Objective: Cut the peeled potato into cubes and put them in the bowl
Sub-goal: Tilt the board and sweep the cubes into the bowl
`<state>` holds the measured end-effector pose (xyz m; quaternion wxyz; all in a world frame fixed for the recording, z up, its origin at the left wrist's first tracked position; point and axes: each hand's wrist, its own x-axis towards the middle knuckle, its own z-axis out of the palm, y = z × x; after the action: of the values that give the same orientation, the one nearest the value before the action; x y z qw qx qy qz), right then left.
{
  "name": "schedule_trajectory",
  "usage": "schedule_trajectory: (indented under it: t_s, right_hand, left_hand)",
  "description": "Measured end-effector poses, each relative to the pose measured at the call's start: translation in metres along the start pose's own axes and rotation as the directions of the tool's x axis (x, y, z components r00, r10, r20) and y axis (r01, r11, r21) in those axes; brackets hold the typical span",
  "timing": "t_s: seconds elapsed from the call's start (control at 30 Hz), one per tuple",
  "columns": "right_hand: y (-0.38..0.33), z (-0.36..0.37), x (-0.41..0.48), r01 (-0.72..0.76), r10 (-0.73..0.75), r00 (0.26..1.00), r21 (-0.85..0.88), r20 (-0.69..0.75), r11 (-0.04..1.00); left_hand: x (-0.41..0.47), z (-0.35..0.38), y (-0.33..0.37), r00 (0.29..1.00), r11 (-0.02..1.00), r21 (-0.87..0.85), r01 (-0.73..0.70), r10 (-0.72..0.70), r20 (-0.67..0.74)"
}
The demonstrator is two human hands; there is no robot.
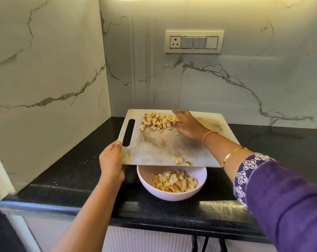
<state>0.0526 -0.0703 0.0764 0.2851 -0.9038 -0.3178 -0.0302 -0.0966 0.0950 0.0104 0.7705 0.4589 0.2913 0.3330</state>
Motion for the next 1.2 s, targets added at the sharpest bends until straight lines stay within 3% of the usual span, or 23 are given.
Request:
schedule_trajectory:
  t_s: [0.27,0.53,0.97,1.2]
  right_hand:
    - [-0.006,-0.001,0.022,-0.012,0.014,1.0,-0.114,0.017,0.993]
    - [-0.004,0.003,0.008,0.148,-0.177,0.98,-0.262,-0.09,0.954]
    - [-0.004,0.021,-0.078,0.299,-0.297,0.954,-0.129,0.032,0.946]
    - [-0.016,0.03,-0.108,0.371,-0.363,0.928,-0.141,0.084,0.918]
  left_hand:
    - [0.0,0.001,0.0,0.999,0.999,0.003,-0.036,0.036,0.019]
    - [0.004,-0.002,0.003,0.999,0.999,0.001,-0.048,0.048,-0.004]
    - [0.004,-0.003,-0.002,0.999,0.999,-0.026,-0.045,0.045,0.008]
    - [0.001,-0.001,-0.001,0.999,0.999,-0.036,-0.035,0.035,0.01]
